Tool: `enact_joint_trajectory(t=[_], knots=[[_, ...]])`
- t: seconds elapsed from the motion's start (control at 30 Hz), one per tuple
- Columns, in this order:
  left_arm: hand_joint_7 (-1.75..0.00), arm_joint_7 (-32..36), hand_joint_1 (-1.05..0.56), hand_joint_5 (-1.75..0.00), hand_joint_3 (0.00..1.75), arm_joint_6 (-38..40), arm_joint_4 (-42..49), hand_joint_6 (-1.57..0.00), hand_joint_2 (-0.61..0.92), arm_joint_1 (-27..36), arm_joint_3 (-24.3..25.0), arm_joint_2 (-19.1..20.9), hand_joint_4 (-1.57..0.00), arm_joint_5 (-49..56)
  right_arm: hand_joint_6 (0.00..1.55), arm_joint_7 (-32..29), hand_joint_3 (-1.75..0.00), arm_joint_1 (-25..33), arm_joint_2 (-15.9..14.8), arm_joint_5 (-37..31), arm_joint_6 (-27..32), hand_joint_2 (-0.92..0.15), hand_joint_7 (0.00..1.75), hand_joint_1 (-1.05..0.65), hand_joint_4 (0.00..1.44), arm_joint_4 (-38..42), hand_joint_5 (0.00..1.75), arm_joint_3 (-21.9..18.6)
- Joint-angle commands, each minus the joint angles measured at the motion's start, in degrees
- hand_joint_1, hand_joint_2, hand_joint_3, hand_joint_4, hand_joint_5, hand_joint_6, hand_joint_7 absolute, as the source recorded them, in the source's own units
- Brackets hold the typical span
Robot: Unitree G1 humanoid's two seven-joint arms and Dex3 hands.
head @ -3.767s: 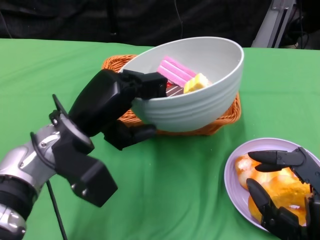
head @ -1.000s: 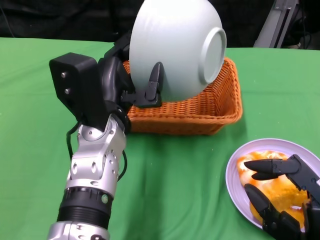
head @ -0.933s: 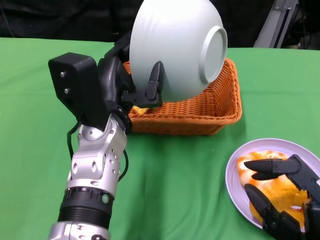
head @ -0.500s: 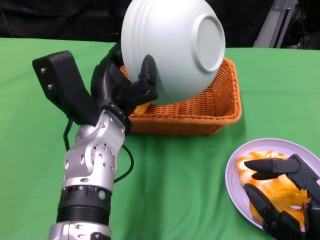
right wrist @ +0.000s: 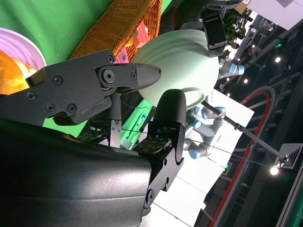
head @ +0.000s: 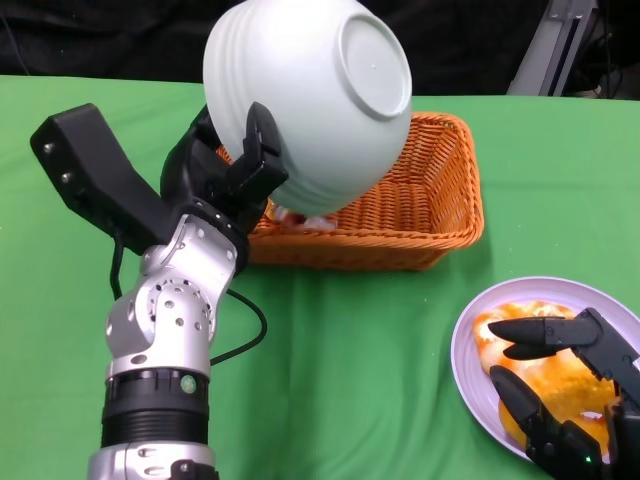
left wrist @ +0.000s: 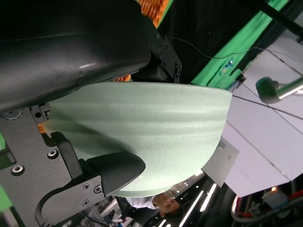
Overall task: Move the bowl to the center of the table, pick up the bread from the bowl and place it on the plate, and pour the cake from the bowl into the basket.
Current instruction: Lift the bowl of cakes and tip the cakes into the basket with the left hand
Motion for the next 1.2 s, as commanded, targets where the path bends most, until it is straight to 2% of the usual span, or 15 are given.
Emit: enact_joint_trajectory(t=[0.03,0.37,0.63,0.7,1.0,1.2], knots=[[-1.75,1.0,-0.14,-1.75,1.62,0.0,-1.08,-0.79,0.39,-3.96,0.61,-2.58,-1.04,-2.1,0.52,-0.29,-0.32,-0.02,-0.67,0.35,-0.76,-0.86,0.97,-0.29,0.52,0.28,1.31,-0.29],[-1.75,-2.49,-0.12,-1.75,1.64,-2.63,-2.04,-0.81,0.37,-2.4,-2.97,-0.86,-1.05,0.75,0.52,-0.08,-0.31,0.12,-0.57,0.11,0.04,-0.87,0.97,-0.3,0.51,-0.22,1.32,-0.31],[-1.75,-8.1,-0.12,-1.75,1.66,-6.97,-3.68,-0.86,0.39,-0.79,-5.28,1.47,-1.06,4.67,0.51,-0.16,-0.3,-0.01,-0.88,0.28,-0.74,-0.88,0.98,-0.29,0.52,0.2,1.31,-0.48],[-1.75,-9.49,-0.13,-1.75,1.71,-8.24,-4.29,-0.88,0.34,-0.39,-5.88,2.06,-1.06,6.06,0.51,-0.13,-0.3,-0.06,-0.83,0.55,-0.78,-0.87,0.97,-0.29,0.51,0.34,1.31,-0.45],[-1.75,-15.02,-0.13,-1.75,1.75,-17.8,-5.58,-0.87,0.19,2.27,-10.68,6.33,-1.05,16.6,0.5,0.19,-0.31,-0.07,-1.12,0.62,-0.38,-0.87,0.98,-0.29,0.51,0.11,1.32,-0.55],[-1.75,-17.28,-0.17,-1.75,1.69,-26.29,-5.96,-0.85,0.19,5.19,-13.78,9.02,-1.02,24.0,0.51,0.13,-0.31,0.2,-0.95,0.46,-0.09,-0.87,0.97,-0.29,0.52,-0.14,1.31,-0.47]])
